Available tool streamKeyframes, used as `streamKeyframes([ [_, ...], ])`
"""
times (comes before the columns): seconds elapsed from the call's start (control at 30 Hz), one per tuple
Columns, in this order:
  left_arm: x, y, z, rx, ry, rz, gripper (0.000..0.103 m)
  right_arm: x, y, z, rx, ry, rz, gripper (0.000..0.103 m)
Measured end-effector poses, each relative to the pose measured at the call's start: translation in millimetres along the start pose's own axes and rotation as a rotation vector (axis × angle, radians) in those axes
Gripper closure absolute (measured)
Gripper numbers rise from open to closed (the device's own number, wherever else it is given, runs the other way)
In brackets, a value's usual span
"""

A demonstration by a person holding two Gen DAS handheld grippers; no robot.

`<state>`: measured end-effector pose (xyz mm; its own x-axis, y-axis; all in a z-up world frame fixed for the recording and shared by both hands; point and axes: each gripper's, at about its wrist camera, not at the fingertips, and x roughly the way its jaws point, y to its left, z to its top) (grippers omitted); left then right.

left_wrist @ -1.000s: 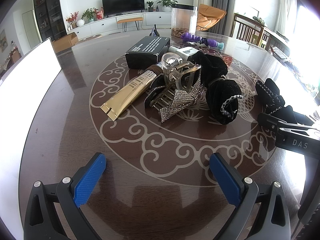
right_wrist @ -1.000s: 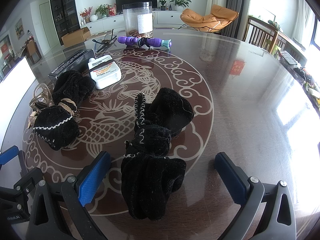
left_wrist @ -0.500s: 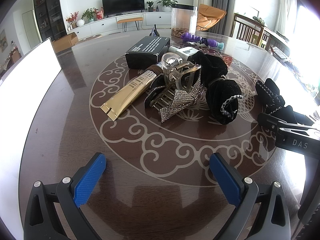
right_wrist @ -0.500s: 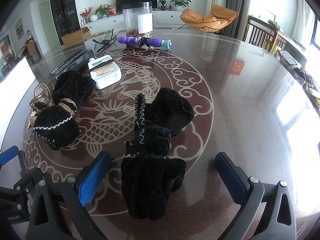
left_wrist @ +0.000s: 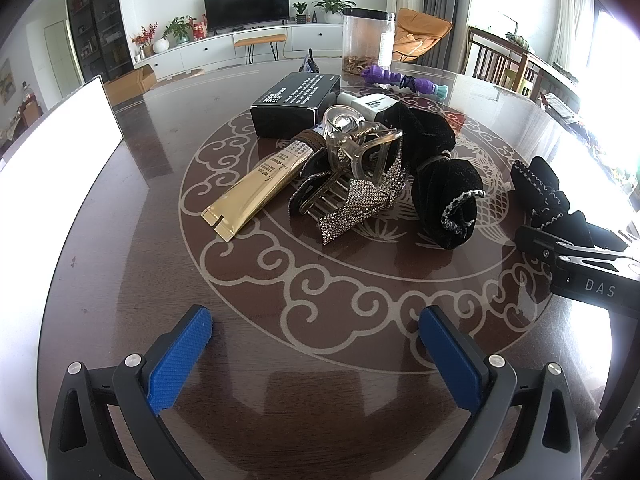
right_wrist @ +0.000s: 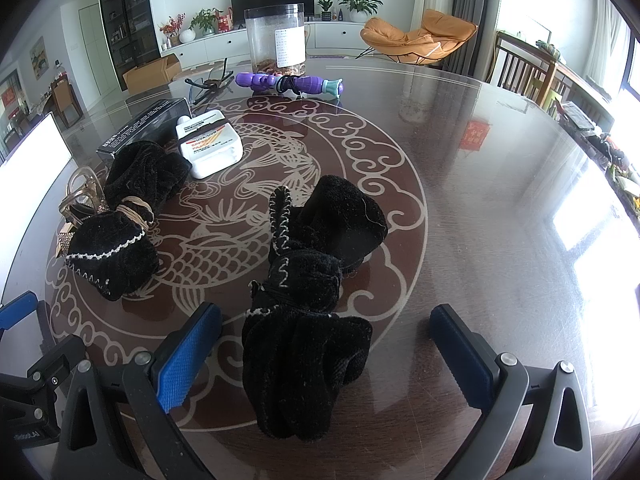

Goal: Organize objects

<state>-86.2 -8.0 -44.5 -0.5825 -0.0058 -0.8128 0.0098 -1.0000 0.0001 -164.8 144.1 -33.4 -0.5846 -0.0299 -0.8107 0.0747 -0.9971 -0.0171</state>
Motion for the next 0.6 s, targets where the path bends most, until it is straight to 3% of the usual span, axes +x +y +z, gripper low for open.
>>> streamKeyframes([
  [0.6,0.1,-0.2,0.1,0.0,0.0,0.0,0.0,-0.2,-0.2,0.1,0.0,0.0,0.0,0.0],
])
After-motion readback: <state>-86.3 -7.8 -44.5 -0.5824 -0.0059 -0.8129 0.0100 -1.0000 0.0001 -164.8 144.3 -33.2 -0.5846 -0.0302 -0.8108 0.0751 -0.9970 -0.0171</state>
